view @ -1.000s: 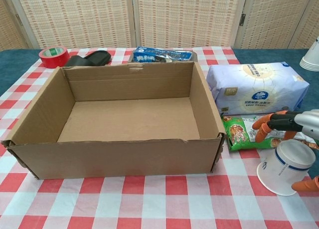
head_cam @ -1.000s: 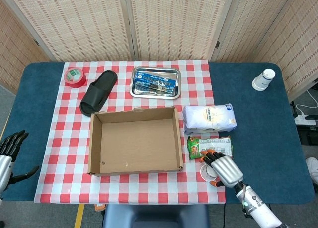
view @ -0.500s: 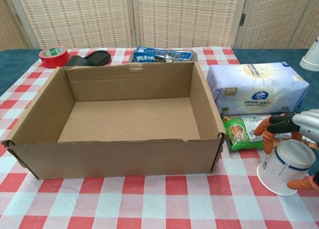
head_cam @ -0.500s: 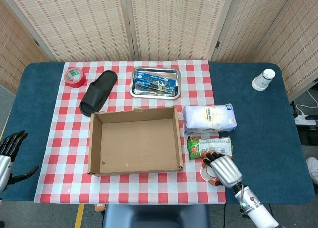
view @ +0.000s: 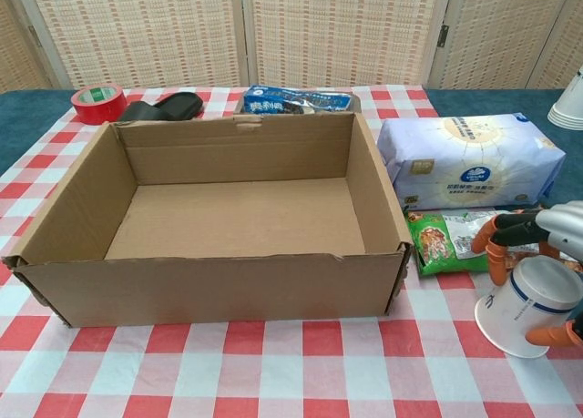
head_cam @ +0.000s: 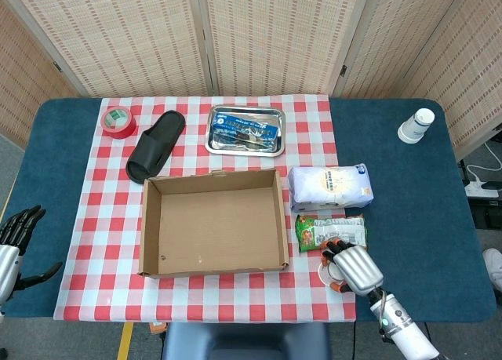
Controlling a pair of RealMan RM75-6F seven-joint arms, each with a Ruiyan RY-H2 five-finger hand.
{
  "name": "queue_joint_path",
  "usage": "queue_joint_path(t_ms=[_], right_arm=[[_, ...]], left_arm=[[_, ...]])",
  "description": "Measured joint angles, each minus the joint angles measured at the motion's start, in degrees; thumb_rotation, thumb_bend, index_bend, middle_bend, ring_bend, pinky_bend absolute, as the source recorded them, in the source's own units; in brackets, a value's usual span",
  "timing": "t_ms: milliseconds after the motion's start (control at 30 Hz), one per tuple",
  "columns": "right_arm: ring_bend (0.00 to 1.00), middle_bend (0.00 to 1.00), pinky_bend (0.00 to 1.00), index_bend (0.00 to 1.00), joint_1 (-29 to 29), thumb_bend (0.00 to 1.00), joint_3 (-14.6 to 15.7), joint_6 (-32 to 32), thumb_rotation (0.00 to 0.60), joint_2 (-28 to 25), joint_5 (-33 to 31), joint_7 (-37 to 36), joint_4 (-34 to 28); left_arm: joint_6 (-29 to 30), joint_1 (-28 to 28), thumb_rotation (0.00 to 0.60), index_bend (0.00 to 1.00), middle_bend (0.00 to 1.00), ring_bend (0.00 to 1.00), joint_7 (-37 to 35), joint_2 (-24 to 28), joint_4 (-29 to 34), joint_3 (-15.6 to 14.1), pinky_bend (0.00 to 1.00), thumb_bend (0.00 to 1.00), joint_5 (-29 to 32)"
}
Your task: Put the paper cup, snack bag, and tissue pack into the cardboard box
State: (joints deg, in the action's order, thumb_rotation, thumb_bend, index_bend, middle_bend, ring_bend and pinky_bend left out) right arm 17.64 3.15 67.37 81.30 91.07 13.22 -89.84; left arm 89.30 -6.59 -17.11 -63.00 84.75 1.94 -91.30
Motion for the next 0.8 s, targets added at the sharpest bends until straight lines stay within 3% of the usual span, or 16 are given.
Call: queue_joint_path(t_ms=[500,800], right_arm=[[0.42,0.40,0.64,0.67,-0.3,0.13,-0.4,1.5,0.600,1.6,-0.2,0.1,1.9],[0.48,0.45,0.70,0.76,-0.5,0.17,-0.8,3.9,0.600,-0.4,0.9,-0.8,0.1]], left_arm=[[-0.2,-0.1,0.600,0.00,0.00,0.00,-0.1,-0.1,-0.3,0.0,0.08,0.18,0.1],[-0.5,-0.2,0.600,0.00,0.00,0.00,-0.1,-0.1,-0.3,0.1,0.08,0.18,0.4]])
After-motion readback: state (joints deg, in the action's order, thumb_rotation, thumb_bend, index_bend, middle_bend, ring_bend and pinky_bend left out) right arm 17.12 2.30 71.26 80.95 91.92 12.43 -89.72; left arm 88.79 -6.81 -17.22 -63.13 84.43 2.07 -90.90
